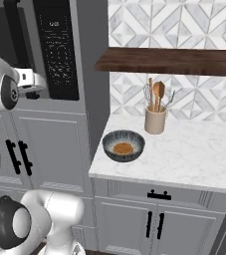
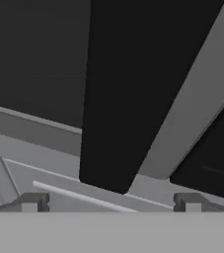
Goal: Open the microwave, place the bowl with waffle inside the microwave, then close the microwave door and turn it on.
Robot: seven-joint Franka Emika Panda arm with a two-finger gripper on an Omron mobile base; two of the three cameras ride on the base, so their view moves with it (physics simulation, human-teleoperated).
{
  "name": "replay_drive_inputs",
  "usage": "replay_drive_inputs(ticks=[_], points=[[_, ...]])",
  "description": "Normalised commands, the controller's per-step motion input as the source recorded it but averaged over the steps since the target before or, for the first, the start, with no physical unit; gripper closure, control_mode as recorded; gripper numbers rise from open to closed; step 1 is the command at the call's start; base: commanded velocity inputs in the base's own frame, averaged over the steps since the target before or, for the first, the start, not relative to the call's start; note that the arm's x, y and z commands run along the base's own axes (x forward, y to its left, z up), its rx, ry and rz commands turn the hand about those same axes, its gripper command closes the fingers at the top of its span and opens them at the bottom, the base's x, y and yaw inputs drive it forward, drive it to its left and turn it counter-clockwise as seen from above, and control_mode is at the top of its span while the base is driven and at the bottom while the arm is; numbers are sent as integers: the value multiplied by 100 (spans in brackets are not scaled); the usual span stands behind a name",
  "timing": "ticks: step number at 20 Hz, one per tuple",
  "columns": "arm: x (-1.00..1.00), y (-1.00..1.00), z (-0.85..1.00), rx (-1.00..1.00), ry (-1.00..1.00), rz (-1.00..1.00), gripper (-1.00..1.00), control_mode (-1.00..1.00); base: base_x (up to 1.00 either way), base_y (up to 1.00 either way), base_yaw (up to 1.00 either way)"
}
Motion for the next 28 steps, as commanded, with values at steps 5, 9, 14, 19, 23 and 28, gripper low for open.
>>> replay_drive_inputs(ticks=[5, 9, 14, 19, 23, 28], points=[[21, 58, 15, 0, -5, -9, -100, -100, 0, 0, 0], [66, 1, 1, 2, 0, -11, -100, -100, 0, 0, 0], [36, -26, 2, 2, -3, -1, -100, -100, 0, 0, 0], [-5, -56, 0, 0, -21, 0, -100, -100, 0, 0, 0], [20, -34, -4, 0, -29, 1, -100, -100, 0, 0, 0], [81, 0, -1, 0, -17, 9, -100, -100, 0, 0, 0]])
